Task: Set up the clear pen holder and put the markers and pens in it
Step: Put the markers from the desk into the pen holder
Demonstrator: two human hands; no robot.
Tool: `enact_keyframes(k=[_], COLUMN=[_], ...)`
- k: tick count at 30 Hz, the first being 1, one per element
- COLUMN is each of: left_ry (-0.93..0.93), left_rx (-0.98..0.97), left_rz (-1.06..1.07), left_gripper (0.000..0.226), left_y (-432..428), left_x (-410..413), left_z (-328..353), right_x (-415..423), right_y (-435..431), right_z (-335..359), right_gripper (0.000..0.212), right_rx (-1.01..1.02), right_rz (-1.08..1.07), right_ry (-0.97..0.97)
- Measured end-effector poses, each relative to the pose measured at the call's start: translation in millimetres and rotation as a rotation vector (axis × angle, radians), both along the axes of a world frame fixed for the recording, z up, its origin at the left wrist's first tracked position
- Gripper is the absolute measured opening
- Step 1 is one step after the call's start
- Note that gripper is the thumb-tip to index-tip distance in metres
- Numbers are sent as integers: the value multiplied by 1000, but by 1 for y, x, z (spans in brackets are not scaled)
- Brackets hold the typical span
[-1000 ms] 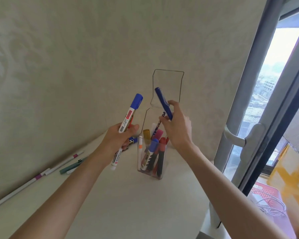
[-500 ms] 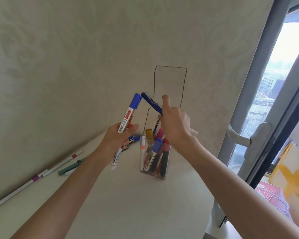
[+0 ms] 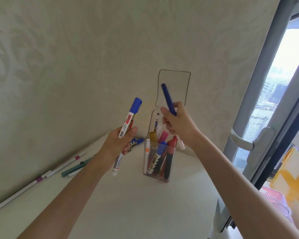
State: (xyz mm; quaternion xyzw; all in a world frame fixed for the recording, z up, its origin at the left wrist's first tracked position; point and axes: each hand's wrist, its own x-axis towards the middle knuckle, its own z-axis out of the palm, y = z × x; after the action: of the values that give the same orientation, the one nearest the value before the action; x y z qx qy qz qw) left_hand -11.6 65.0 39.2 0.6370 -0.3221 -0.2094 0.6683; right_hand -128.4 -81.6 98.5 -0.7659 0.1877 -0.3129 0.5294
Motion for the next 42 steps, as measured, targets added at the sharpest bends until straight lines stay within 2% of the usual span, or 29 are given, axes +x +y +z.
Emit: enact_keyframes(k=[2,6,10,16,23,28,31,33,38,42], left_ry=[0,22,-37,-81,-39,-16,29,30,91,151], left_rx=[-20,-83,-91,-77,-106,-75,-78,-79,-109,-115], left_rz=[-23,-89,-153,-163,-150,-180,-138,-80,-43,-82], left_gripper=[22,16,6,14,12,8,38,45,43,31], left_y=[0,-3,-6,-13,-9,-9,-9,-8,-5,-5], left_x=[-3,-13,-31,-53,-56,-52,-49,-44,-31,-27], left_z=[4,20,33,33,31,30,31,32,28,18], right_x=[-11,-24,-27,-28,-37,-40,-39,-38,-23,-14], right_y=[2,5,13,30,25,18,11,4,-16,-18], right_z=[-4,-3,0,-2,-8,-10,-6,0,7,-10], right_gripper=[13,15,21,18,20,23,26,22,33,30], right_rx=[190,449,434,531,278,287,290,254,-134,-343], right_rz=[103,201,188,330,240,234,102,-3,-284,-303], right_ry=[-134,-282,-278,-342,-259,-292,-313,-342,-385,-207])
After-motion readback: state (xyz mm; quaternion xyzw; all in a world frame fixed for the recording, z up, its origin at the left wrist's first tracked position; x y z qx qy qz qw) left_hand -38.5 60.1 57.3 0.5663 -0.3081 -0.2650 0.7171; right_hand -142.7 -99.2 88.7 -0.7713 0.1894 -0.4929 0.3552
